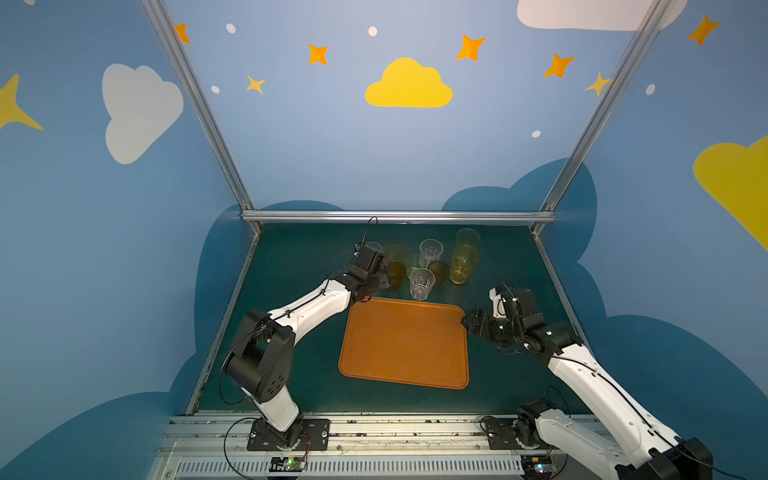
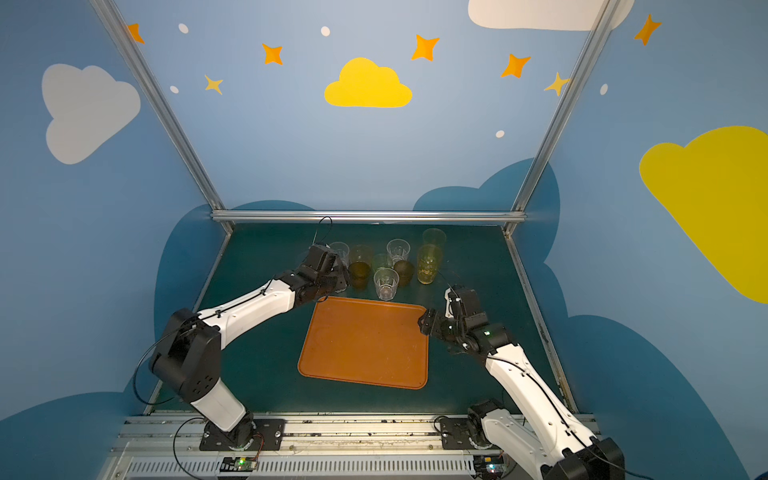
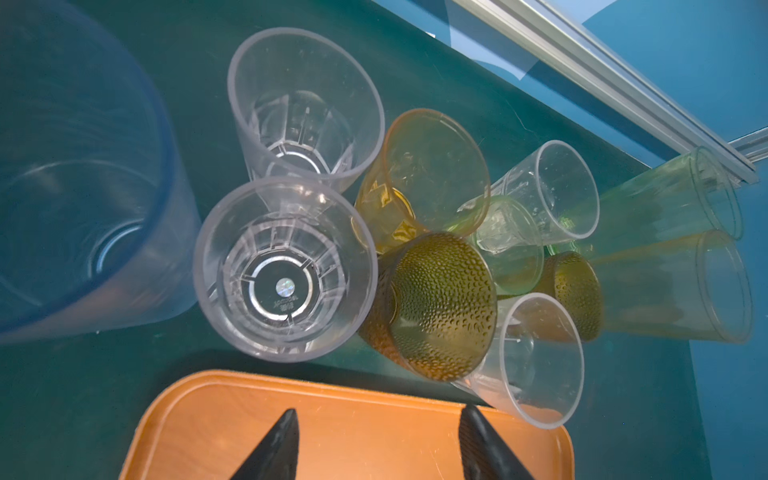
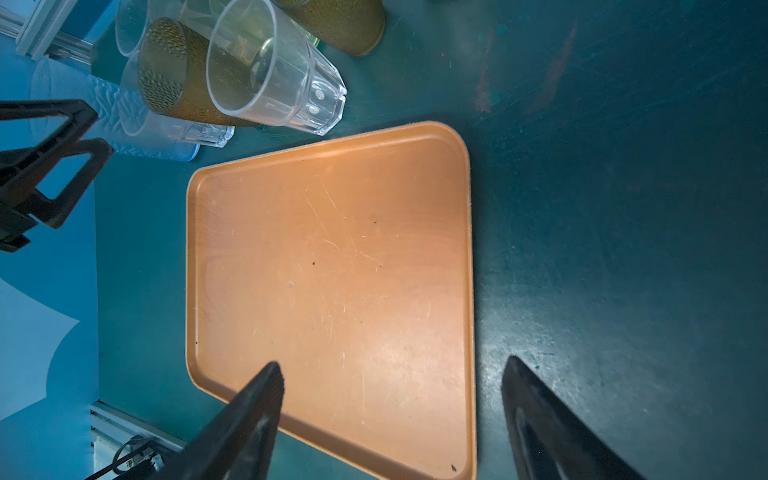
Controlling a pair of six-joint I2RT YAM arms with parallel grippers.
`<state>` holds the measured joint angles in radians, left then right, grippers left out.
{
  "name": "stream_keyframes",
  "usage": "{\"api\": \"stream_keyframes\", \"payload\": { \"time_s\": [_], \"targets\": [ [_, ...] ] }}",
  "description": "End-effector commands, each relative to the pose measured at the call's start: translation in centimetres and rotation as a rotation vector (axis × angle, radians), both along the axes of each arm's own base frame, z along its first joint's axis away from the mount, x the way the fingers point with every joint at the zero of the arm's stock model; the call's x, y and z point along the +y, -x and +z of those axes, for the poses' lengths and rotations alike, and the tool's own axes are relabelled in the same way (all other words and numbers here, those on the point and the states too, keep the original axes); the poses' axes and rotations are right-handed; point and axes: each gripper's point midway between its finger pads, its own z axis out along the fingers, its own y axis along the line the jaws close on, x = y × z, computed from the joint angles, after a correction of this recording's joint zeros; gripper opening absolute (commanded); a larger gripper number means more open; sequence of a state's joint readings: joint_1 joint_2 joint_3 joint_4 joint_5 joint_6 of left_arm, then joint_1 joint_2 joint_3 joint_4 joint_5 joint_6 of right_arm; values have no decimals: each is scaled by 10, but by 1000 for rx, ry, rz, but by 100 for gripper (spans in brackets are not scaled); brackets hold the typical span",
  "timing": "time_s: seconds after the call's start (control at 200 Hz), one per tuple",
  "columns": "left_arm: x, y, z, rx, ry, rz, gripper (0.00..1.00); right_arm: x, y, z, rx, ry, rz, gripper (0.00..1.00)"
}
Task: Place the glasses into the tray
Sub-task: 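Position the left gripper above the clear glasses beside the tray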
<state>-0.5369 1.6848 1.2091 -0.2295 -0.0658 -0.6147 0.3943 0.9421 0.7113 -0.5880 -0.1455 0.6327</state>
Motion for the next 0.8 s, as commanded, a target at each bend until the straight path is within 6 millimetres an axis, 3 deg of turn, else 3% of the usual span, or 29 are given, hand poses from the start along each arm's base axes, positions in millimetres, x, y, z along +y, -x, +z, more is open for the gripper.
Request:
{"api": "stream_keyframes", "payload": {
  "time_s": [0.0, 0.33, 0.791],
  "targets": [
    [8, -3, 0, 4, -73, -5, 60, -3, 3, 0, -8, -4, -17, 81],
    [4, -12, 3, -40, -222, -167, 57, -9, 6, -1, -20, 4, -39, 82],
    [7, -10, -9, -35, -378, -333, 55, -13, 6, -4, -14, 31, -46, 81]
  ]
}}
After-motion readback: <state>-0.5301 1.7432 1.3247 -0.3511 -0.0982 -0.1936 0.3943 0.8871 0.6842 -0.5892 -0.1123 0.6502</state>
